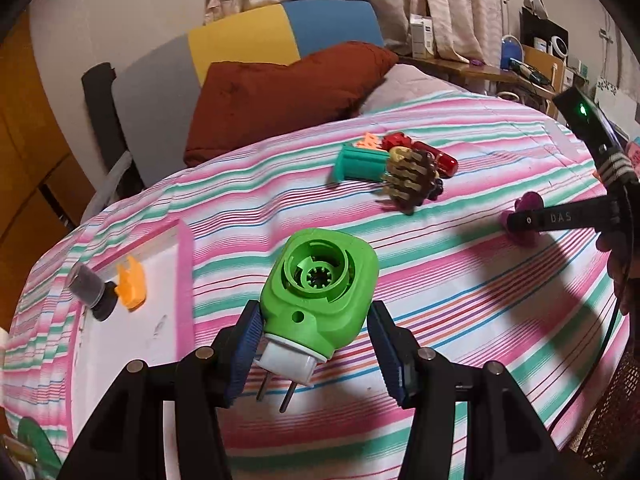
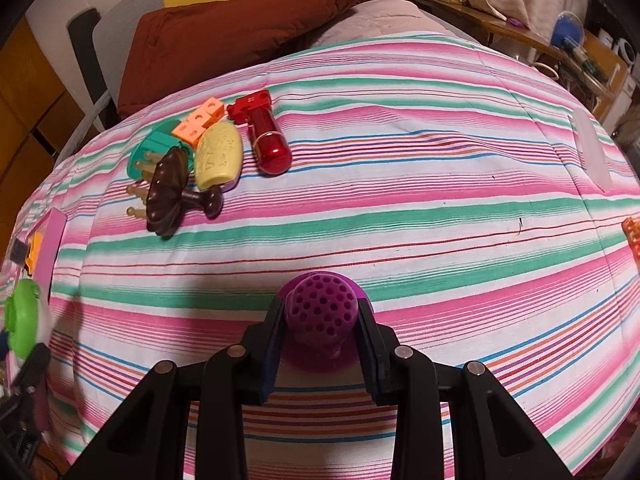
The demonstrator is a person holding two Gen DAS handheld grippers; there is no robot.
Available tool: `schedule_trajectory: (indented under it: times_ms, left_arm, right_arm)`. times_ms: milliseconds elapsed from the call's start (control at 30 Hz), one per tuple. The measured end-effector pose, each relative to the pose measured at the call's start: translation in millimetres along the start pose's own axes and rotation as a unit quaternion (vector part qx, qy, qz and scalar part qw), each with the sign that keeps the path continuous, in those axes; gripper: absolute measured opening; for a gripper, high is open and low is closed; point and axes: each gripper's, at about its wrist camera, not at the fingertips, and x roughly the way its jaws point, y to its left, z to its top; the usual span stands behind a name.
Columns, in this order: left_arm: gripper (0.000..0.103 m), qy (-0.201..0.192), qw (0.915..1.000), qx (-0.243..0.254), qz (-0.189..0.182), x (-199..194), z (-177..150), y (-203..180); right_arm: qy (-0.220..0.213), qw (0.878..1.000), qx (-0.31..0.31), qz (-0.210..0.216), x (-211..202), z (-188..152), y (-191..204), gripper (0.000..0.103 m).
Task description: Organize rigid objects
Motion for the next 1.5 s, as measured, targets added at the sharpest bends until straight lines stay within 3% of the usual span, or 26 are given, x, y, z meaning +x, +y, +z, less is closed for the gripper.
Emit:
schedule_trajectory:
  times_ms: [467, 1033, 1333, 1500]
  left_arm:
    - [0.054, -0.004, 0.9961, -0.086, 0.017, -19, -20, 73]
    - [0.054, 0.018, 0.9688, -0.242, 0.049, -4, -56, 198]
    - [0.054, 0.053, 0.9563, -0.284, 0.046, 30, -63, 229]
    - [0.055, 0.061, 0.9555, -0.284, 0.051, 43, -61, 236]
  right_arm:
    - [-0.022, 0.998, -0.057, 0.006, -10, -13, 27, 0.034]
    - [-0.045, 0.992, -0.111, 0.048, -18, -31, 72, 0.034]
    - [-0.063, 0.984, -0.152, 0.074, -27, -48, 101, 0.034]
    - [-0.073, 0.979, -0.166, 0.091, -32, -55, 112, 0.034]
